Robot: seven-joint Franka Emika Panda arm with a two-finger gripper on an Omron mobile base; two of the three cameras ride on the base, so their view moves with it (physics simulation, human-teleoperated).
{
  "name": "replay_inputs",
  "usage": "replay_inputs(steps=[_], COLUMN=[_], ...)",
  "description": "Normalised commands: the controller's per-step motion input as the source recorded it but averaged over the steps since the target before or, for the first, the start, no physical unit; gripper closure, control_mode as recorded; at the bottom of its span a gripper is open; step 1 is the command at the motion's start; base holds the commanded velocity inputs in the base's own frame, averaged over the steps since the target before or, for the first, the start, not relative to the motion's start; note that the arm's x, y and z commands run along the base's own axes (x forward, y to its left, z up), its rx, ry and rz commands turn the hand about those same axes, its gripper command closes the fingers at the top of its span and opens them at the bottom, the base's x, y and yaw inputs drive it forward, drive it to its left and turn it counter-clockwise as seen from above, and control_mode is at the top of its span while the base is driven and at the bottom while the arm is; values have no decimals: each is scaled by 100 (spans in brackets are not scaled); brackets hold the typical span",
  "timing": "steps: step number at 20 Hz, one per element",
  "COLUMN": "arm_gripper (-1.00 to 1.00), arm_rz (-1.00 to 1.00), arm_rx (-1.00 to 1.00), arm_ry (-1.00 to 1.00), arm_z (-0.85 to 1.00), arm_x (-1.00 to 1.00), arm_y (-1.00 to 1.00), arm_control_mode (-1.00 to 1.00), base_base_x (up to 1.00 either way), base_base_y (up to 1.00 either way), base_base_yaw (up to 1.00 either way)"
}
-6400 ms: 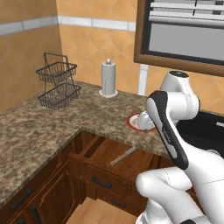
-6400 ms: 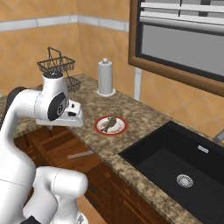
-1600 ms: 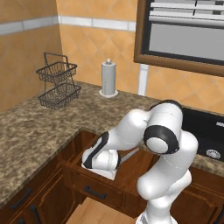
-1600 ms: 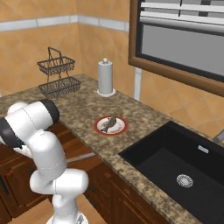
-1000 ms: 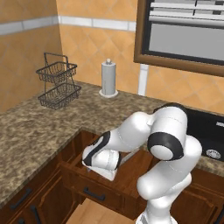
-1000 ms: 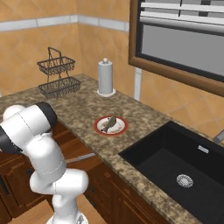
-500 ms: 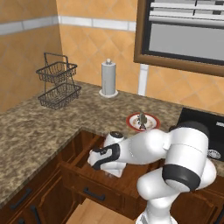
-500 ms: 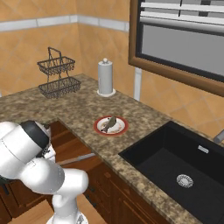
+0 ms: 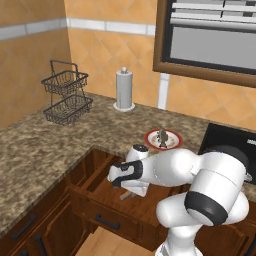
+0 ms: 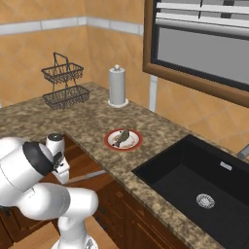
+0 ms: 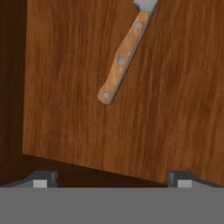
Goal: Pick up the knife from the drawer and place it on the cutting board. Then place the meat from the plate to the cutting board.
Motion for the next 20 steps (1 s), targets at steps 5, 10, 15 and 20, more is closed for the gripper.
replay_inputs(steps=[5, 10, 15, 20], arm_gripper=[-100, -100, -100, -100], arm_rz=[0, 0, 0, -1], arm_rx=[0, 0, -6, -7], arm_ry=[0, 0, 0, 1], arm_z=[0, 0, -13, -21], arm_x=[2, 17, 1, 14], arm_y=[-35, -29, -2, 0], arm_control_mode=[-100, -100, -100, -100], base_base_x=[0, 0, 0, 0], base_base_y=[0, 0, 0, 0], base_base_yaw=[0, 0, 0, 0])
